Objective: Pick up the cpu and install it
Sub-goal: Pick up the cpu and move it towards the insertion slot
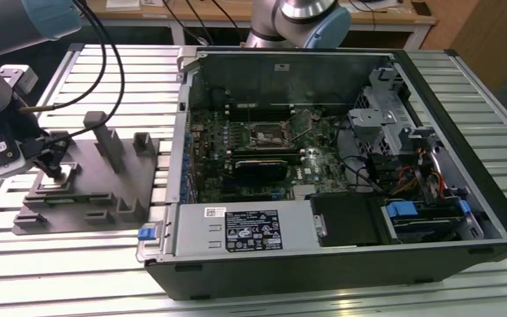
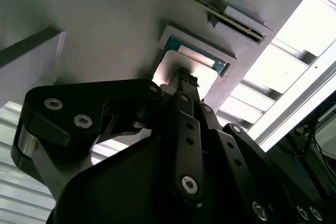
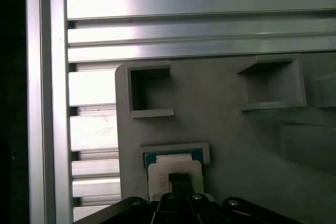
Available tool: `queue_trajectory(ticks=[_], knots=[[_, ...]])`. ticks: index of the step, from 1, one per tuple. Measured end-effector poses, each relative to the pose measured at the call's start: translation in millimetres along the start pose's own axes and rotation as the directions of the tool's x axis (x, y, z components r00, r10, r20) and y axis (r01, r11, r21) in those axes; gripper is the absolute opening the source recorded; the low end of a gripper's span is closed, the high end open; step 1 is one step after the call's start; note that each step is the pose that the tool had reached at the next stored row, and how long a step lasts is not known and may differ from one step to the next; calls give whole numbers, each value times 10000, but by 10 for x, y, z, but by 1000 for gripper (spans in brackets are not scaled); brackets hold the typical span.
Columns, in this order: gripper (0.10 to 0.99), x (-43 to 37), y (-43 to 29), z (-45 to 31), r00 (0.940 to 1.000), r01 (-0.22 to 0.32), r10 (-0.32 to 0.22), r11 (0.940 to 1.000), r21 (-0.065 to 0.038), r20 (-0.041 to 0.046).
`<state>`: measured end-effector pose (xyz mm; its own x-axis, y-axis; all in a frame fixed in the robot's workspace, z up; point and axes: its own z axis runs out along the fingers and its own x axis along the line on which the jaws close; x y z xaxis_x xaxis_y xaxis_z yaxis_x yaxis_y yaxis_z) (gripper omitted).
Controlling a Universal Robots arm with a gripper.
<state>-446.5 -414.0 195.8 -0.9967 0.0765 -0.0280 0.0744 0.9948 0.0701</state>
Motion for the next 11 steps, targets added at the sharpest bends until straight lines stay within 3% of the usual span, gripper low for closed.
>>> queue_trajectory(ticks=[9,11], knots=[[114,6,0,1,10000,-1,1,10000,1,-1],[231,7,0,2,10000,-1,1,10000,0,-1]])
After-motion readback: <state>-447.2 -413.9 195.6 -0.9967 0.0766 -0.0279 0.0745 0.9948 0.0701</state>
